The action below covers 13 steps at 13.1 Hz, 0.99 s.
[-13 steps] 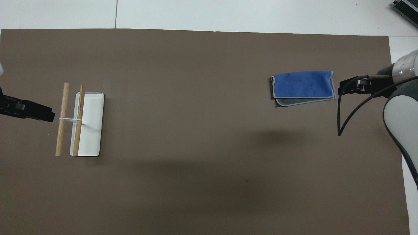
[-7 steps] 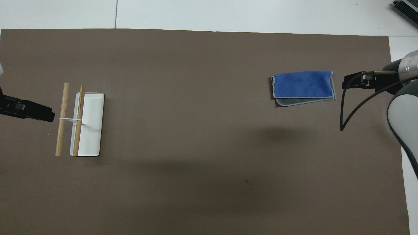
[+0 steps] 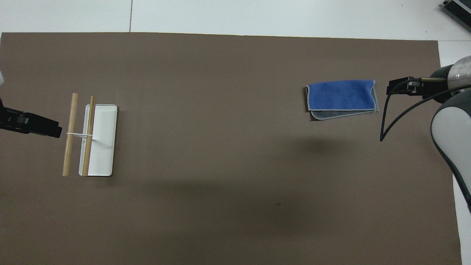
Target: Right arm passes towel to left arm to hang
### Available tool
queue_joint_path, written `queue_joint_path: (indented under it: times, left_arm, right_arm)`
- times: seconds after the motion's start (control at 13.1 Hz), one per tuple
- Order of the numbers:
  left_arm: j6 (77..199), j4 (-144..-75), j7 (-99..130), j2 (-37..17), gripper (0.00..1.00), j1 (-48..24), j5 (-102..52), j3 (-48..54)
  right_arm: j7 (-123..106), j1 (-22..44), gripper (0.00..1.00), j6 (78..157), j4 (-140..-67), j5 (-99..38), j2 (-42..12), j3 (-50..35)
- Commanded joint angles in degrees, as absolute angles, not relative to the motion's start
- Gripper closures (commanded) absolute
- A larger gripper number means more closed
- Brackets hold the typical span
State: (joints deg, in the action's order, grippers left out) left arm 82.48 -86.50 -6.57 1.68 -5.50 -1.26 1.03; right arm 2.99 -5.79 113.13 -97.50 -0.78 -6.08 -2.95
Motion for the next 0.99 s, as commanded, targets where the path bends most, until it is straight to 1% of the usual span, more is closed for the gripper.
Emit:
queue_joint_path:
  times: [0.0, 0.38, 0.53, 0.76, 0.92]
  left_arm:
    - [82.3, -88.2, -6.2, 3.3, 0.00, -5.9, -1.8, 0.5]
    - [82.3, -88.2, -6.2, 3.3, 0.00, -5.9, -1.8, 0.5]
    - [82.3, -88.2, -6.2, 3.3, 0.00, -5.8, -1.8, 0.5]
    - [82.3, -88.2, -6.2, 3.3, 0.00, -5.9, -1.8, 0.5]
    - [82.3, -88.2, -6.2, 3.3, 0.00, -5.9, -1.8, 0.5]
  right_arm:
    - [2.0, -5.4, 0.00, 117.0, -98.2, -0.6, -9.0, -3.3]
    - [0.6, -6.1, 0.00, 126.3, -98.7, 0.4, -16.0, -3.3]
    - [-2.2, -6.4, 0.00, 132.7, -100.8, 0.4, -18.3, -3.2]
    - [-2.7, -7.0, 0.00, 137.0, -101.3, 0.4, -21.3, -3.2]
    - [-4.4, -7.7, 0.00, 141.4, -101.2, 0.4, -24.5, -3.2]
